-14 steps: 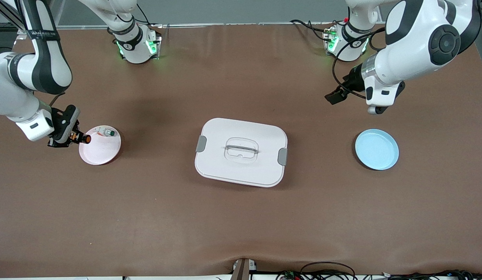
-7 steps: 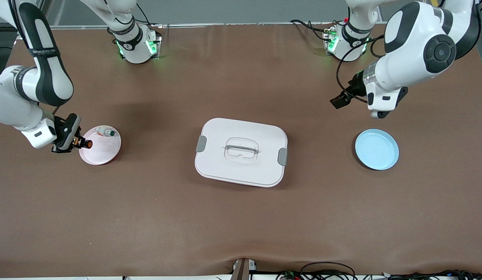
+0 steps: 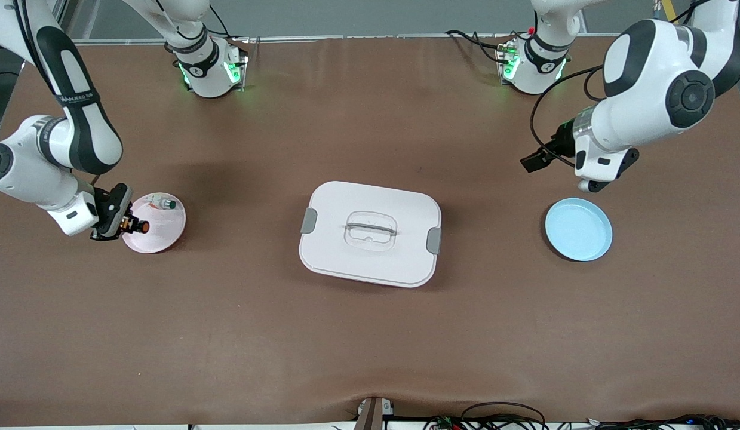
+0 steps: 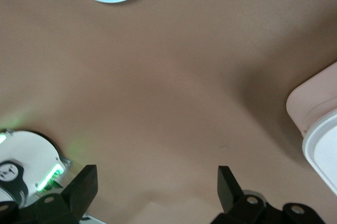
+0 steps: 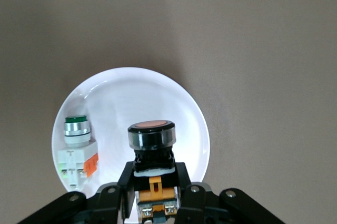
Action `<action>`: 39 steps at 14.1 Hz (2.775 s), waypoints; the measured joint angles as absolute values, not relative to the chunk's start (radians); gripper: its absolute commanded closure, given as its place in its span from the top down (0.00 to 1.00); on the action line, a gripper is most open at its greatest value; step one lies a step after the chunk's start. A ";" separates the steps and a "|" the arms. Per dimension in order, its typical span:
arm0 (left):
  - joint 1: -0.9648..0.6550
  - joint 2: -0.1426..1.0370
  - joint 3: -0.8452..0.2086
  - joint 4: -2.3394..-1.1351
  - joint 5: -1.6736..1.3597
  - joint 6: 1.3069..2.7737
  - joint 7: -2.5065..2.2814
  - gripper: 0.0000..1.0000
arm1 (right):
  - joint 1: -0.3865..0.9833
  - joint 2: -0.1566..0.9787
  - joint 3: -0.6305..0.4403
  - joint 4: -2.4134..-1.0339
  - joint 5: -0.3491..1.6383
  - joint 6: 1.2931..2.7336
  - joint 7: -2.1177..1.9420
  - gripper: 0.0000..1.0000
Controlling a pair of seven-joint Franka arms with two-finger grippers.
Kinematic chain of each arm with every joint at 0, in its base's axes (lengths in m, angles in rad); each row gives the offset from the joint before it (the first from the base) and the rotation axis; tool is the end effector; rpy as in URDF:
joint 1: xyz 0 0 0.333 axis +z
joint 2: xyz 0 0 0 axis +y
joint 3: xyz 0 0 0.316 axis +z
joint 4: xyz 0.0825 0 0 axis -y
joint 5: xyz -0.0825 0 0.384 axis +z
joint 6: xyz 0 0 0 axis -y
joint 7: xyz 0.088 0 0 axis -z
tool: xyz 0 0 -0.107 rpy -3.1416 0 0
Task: Transfer orange switch to right arm and place
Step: 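Lower the orange switch onto the white plate and open the right gripper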
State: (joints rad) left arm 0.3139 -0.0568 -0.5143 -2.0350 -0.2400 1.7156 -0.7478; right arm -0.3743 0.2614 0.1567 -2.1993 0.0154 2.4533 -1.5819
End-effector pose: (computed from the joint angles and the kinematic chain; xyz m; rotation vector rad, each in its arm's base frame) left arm 0.4937 -0.1258 0.4487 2.8962 0.9260 -0.5079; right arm 0.5415 -0.1199 0.2646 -2.4279 -1.9378 -0.0567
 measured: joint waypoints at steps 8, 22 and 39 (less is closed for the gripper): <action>0.362 -0.057 -0.514 -2.050 -0.181 1.730 -0.403 1.00 | -0.390 0.315 0.156 -2.275 0.012 2.597 -1.585 0.00; 0.363 -0.069 -0.514 -2.086 -0.073 1.889 -0.064 1.00 | -0.423 0.388 0.156 -2.276 0.003 2.645 -1.587 1.00; 0.422 -0.076 -0.514 -2.056 -0.073 1.955 0.019 1.00 | -0.388 0.339 0.183 -2.113 0.003 2.307 -1.363 1.00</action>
State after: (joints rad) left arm 0.4218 -0.0761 -0.5136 -2.0564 -0.0729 1.9553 0.0189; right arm -0.3883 0.3392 0.1832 -2.1131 0.0027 2.3072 -1.3627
